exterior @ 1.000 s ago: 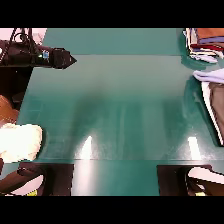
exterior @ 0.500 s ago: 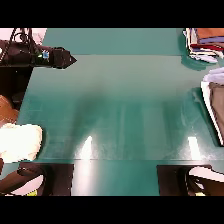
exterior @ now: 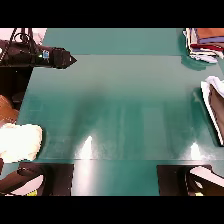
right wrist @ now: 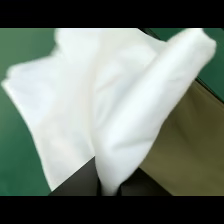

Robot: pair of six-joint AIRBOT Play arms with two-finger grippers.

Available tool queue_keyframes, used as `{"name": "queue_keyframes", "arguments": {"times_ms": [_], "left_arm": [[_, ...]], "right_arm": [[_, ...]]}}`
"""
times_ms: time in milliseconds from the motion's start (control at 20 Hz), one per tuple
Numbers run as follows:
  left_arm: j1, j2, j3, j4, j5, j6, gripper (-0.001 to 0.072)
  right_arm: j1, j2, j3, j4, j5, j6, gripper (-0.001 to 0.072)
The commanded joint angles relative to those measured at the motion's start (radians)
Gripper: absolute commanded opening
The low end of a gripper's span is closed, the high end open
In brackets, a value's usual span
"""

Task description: Fold the shirts.

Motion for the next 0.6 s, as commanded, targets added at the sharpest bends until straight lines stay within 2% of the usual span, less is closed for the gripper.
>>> {"name": "queue_keyframes", "arguments": {"times_ms": [0, 50, 100, 150, 350, 550], "left_arm": [[0.000, 0.000, 0.000, 0.001, -0.001, 0.014, 0.0024], [0.000, -0.001, 0.000, 0.001, -0.002, 0.014, 0.0024], [0.000, -0.001, 0.000, 0.000, -0.003, 0.014, 0.0024], [0.000, -0.001, 0.000, 0.000, -0.003, 0.014, 0.0024], [0.000, -0.001, 0.000, 0.000, -0.003, 0.014, 0.0024], [0.000, 0.000, 0.000, 0.000, -0.002, 0.014, 0.0025]], "right_arm": [[-0.078, 0.050, -0.129, -0.098, 0.016, 0.006, 0.0052], [-0.097, 0.056, -0.150, -0.097, 0.014, 0.006, 0.0235], [-0.117, 0.057, -0.163, -0.095, 0.012, 0.006, 0.0478], [-0.128, 0.056, -0.163, -0.093, 0.010, 0.007, 0.0601], [-0.065, 0.056, -0.088, 0.036, 0.005, 0.006, 0.0606], [0.236, 0.056, 0.026, 0.180, -0.016, 0.006, 0.0603]]}}
